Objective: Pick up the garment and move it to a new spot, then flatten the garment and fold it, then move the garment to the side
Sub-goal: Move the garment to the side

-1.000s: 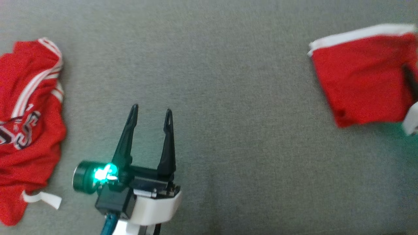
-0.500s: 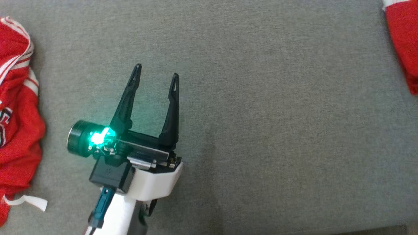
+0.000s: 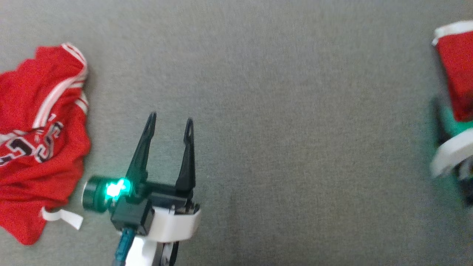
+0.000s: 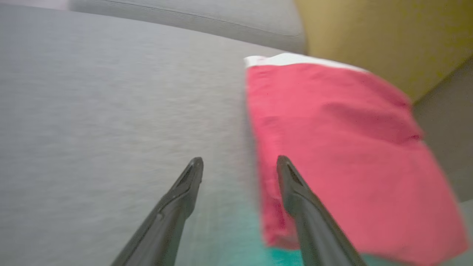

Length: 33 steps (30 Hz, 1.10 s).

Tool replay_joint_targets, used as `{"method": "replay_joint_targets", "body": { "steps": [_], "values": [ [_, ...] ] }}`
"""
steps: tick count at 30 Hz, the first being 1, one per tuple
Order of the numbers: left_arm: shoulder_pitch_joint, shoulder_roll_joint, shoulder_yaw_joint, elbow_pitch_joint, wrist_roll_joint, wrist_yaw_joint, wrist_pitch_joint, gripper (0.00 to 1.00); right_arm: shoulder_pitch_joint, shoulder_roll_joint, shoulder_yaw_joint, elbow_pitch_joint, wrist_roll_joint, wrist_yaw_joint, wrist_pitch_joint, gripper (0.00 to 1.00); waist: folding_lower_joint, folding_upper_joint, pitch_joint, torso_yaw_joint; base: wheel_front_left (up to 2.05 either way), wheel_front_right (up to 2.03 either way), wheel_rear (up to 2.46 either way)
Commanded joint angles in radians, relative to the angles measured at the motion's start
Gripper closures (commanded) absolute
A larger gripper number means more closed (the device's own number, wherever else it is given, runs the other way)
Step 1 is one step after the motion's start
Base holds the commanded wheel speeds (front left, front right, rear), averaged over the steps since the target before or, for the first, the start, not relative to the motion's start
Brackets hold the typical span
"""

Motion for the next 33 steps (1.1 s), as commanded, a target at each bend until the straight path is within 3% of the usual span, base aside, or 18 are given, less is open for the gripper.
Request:
{"method": "replay_joint_targets", "body": {
  "steps": [1,6,11,15,21,33],
  "values": [
    [0.022,-0.001,0.036,-0.016,0.007,0.022,-0.002,0.00,0.062,0.020,0.038,-0.060,0.032,0.007,-0.026,0.00,0.0001,0.0000,-0.113,0.031,0.00,0.00,0.00],
    [0.092,-0.001,0.048,0.023,-0.032,0.077,-0.002,0.00,0.207,0.169,0.141,-0.102,0.129,0.007,-0.151,0.00,0.0001,0.0000,-0.227,0.069,0.00,0.00,0.00],
    [0.152,-0.001,0.074,0.064,-0.051,0.070,-0.002,0.00,0.305,0.297,0.170,-0.124,0.104,0.007,-0.223,0.00,0.0001,0.0000,-0.299,0.102,0.00,0.00,0.00],
    [0.190,-0.002,0.107,0.070,-0.038,0.057,-0.002,0.00,0.401,0.374,0.113,-0.300,0.039,0.007,-0.224,0.00,0.0001,0.0000,-0.360,0.111,0.00,0.00,0.00],
    [0.273,0.002,0.156,0.029,-0.006,0.021,-0.002,0.00,0.592,0.417,0.026,-0.552,-0.022,0.007,-0.224,0.00,0.0001,0.0000,-0.419,0.104,0.00,0.00,0.00],
    [0.329,0.000,0.188,0.011,0.021,-0.012,-0.002,0.00,0.655,0.420,0.034,-0.582,-0.072,0.007,-0.225,0.00,0.0001,0.0000,-0.441,0.078,0.00,0.00,0.00]
  ]
}}
